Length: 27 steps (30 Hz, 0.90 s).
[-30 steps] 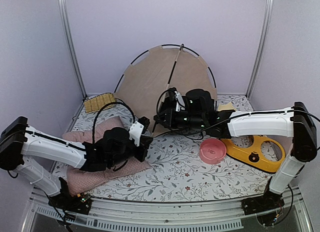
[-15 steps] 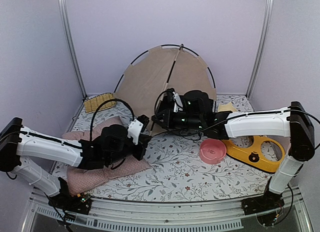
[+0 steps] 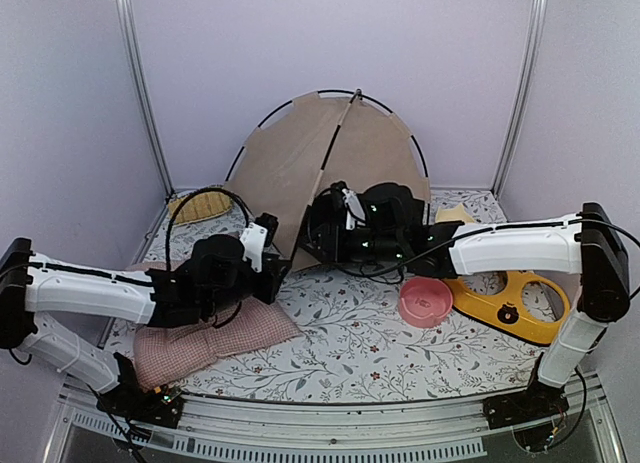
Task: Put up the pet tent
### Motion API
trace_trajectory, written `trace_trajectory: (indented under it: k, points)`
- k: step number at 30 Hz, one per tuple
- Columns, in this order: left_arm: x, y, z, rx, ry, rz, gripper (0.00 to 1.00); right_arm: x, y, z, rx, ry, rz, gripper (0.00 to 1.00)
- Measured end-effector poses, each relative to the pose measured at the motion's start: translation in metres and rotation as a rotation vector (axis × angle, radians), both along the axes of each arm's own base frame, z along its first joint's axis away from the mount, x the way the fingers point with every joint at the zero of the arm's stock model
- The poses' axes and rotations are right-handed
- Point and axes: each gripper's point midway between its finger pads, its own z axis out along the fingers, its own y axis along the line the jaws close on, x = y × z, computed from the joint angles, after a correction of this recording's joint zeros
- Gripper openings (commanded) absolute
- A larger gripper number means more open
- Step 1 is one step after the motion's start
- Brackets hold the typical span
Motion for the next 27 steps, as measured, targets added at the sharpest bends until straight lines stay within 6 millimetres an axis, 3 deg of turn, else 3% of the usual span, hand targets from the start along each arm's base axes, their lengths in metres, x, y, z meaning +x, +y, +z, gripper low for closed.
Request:
trace_trajectory:
  k: [3, 6, 11, 15, 23, 27]
  points:
    - [0.013, 0.021, 0.01, -0.055, 0.009, 0.084, 0.57, -0.001, -0.006, 0.006, -0.028, -0.011, 0.009, 0.76]
    - [0.013, 0.037, 0.017, -0.101, 0.017, 0.13, 0.67, -0.001, -0.013, 0.029, -0.021, -0.053, 0.014, 0.84]
    - [0.007, 0.047, 0.026, -0.131, 0.021, 0.143, 0.69, 0.005, -0.037, 0.071, 0.005, -0.129, -0.005, 0.91]
    - [0.011, 0.046, 0.042, -0.133, 0.016, 0.15, 0.66, 0.019, -0.059, 0.086, 0.004, -0.159, -0.057, 0.94]
    - [0.065, 0.024, 0.141, -0.202, -0.044, 0.209, 0.61, 0.036, -0.107, 0.109, -0.037, -0.222, -0.187, 0.99]
    - [0.084, 0.007, 0.161, -0.162, -0.051, 0.21, 0.58, 0.034, -0.129, 0.121, -0.046, -0.262, -0.246, 0.99]
